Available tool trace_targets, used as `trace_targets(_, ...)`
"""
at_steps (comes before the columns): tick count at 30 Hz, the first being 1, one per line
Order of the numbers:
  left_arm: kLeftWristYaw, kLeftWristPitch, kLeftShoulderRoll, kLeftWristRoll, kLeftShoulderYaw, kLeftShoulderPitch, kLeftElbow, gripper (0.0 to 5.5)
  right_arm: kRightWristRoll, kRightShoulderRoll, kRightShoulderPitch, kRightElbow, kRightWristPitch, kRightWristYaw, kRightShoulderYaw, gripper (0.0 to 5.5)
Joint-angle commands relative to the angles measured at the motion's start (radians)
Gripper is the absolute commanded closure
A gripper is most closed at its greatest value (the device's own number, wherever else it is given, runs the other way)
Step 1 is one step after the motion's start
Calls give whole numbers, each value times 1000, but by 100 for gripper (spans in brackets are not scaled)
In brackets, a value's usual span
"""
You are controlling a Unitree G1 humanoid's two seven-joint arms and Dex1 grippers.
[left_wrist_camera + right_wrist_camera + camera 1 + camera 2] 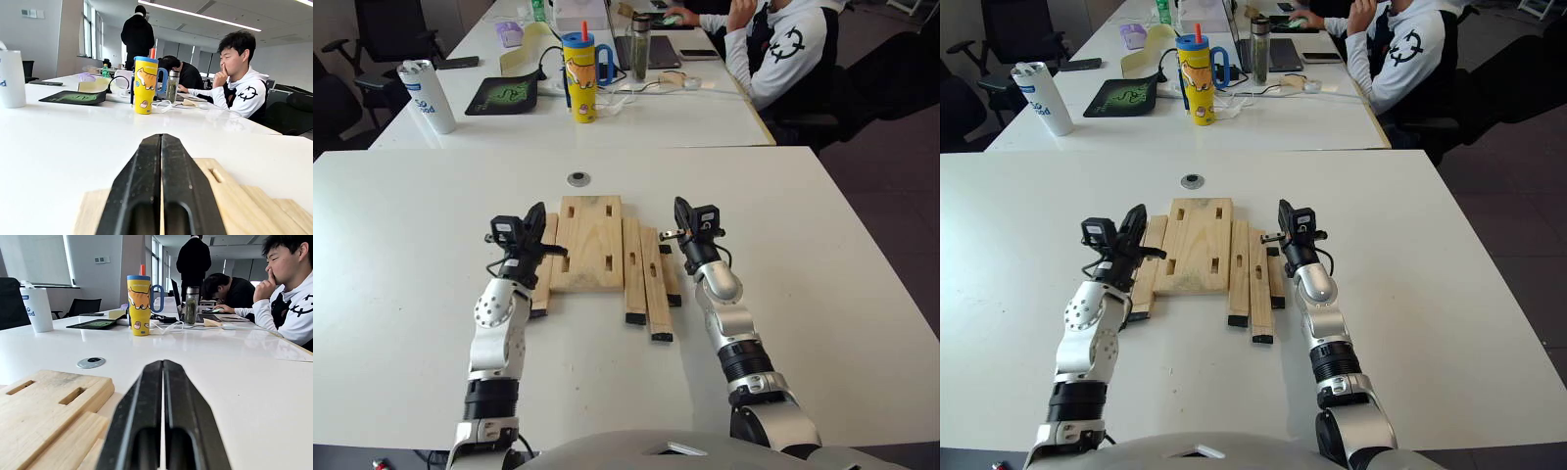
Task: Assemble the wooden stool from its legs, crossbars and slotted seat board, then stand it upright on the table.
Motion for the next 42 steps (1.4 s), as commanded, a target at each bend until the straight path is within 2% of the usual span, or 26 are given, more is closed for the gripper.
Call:
trace_targets(1, -50, 135, 124, -44, 89, 125, -38, 550, -3, -5, -16, 7, 4, -4, -6, 547)
trace_targets(7, -115, 300, 240, -51, 102, 162, -4, 550, -4, -1, -5, 6, 2, -18, -7, 547)
trace_targets(12, -141, 365, 245, -101, 126, 143, -16, 550, -10, 1, 4, -2, -1, -27, -2, 547)
trace_targets(21, -213, 459, 308, -86, 96, 135, 41, 550, -7, 3, -2, 3, -7, -34, -3, 547)
trace_targets(34, -170, 385, 364, -3, 134, 69, 177, 550, -6, 9, -2, 6, -7, -49, -6, 547)
trace_targets(41, -185, 420, 354, -83, 202, 22, 161, 550, -7, 9, -3, 5, -4, -56, -7, 547)
trace_targets(42, -186, 429, 352, -94, 208, 19, 155, 530, -7, 9, -2, 7, -5, -57, -7, 550)
